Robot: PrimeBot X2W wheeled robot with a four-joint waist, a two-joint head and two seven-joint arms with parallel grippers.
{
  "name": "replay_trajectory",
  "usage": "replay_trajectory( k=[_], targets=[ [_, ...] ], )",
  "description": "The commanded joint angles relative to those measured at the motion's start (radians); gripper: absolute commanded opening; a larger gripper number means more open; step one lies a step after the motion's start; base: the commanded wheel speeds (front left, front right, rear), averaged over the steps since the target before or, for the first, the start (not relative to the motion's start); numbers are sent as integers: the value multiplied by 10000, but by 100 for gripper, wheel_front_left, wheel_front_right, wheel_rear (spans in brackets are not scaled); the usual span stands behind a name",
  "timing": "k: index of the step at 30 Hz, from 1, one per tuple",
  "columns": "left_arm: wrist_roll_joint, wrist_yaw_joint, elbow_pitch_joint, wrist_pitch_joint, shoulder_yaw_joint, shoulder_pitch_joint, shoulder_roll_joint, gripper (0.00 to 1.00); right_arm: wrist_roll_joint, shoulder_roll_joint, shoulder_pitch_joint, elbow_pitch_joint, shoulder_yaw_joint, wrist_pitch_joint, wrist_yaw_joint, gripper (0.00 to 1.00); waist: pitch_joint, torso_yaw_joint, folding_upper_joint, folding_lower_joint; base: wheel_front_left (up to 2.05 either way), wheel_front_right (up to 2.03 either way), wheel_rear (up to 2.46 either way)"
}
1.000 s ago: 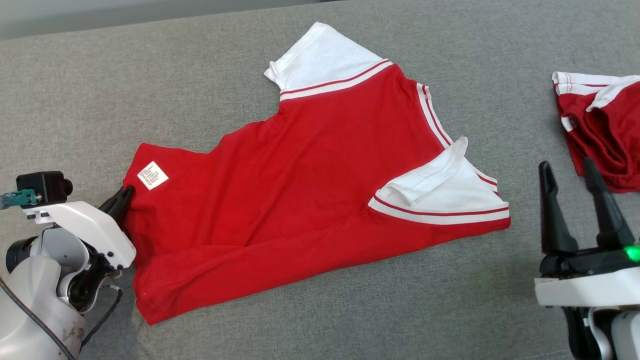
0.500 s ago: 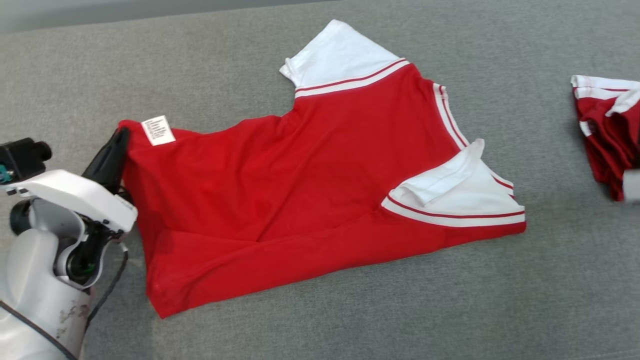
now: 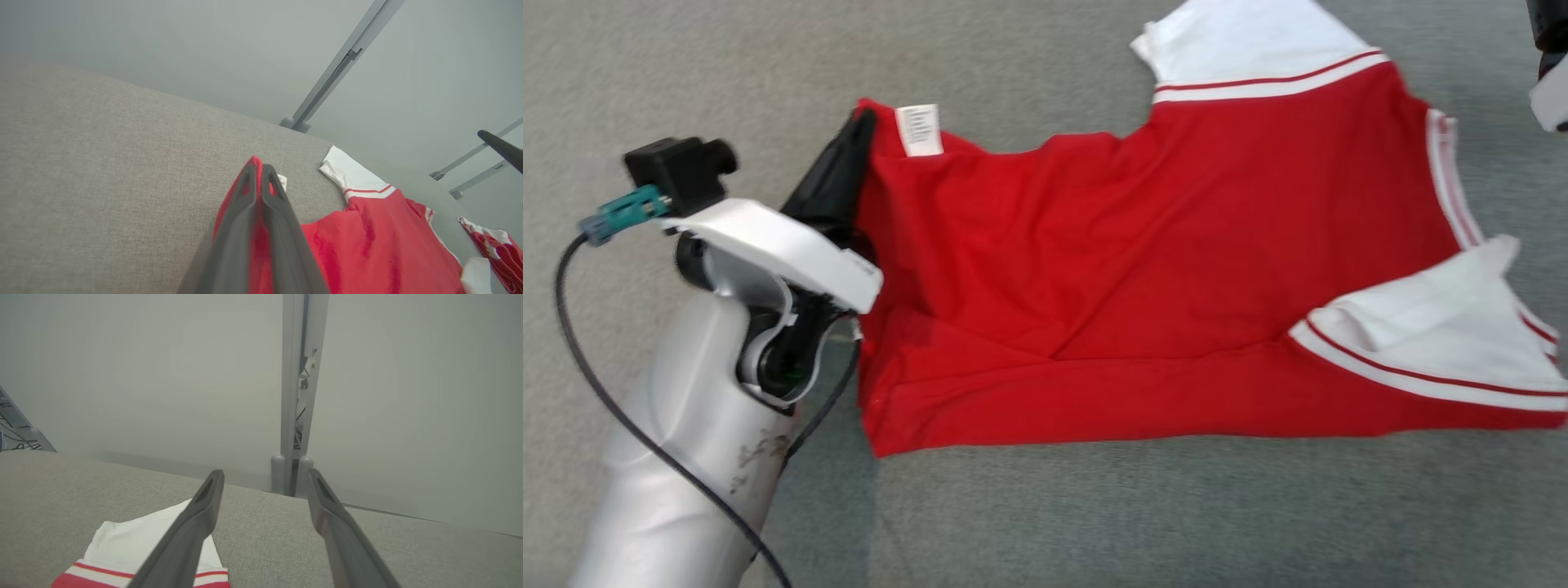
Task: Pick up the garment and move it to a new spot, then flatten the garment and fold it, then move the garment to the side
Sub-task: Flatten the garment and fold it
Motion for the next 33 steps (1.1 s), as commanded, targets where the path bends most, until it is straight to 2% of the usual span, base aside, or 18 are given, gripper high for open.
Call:
replay_trajectory(
  k=[1, 10, 18, 19, 21, 27, 33],
  targets=[
    [66, -4, -42, -58, -142, -293, -60, 0, 89, -108, -299, 260, 190, 101, 0, 100, 637, 811, 0, 0, 0, 0, 0],
    [-84, -7, -55, -447, -1808, -1109, -690, 0, 541, -244, -2185, 2711, 2249, 1177, -1, 100, 1453, 2195, 0, 0, 0, 0, 0],
    [-458, -6, 270, -984, -2821, -1530, -729, 0, 797, -136, -2811, 4530, 3175, 1899, -1, 100, 1630, 2617, 0, 0, 0, 0, 0],
    [-519, -6, 307, -1057, -2903, -1569, -705, 0, 928, -115, -2854, 4704, 3184, 1978, -1, 77, 1632, 2628, 0, 0, 0, 0, 0],
    [-658, -7, 353, -1212, -3006, -1635, -630, 0, 1061, -89, -2931, 4885, 3324, 2125, -1, 0, 1623, 2616, 0, 0, 0, 0, 0],
    [-1010, -7, 407, -1675, -2860, -1692, -275, 0, 1854, -169, -3331, 4496, 3106, 1244, -8, 0, 1541, 2303, 0, 0, 0, 0, 0],
    [-1461, -7, 251, -1976, -2429, -1504, 391, 0, 2898, -642, -3063, 3276, 2825, -155, -1, 0, 1196, 1677, 0, 0, 0, 0, 0]
  ],
)
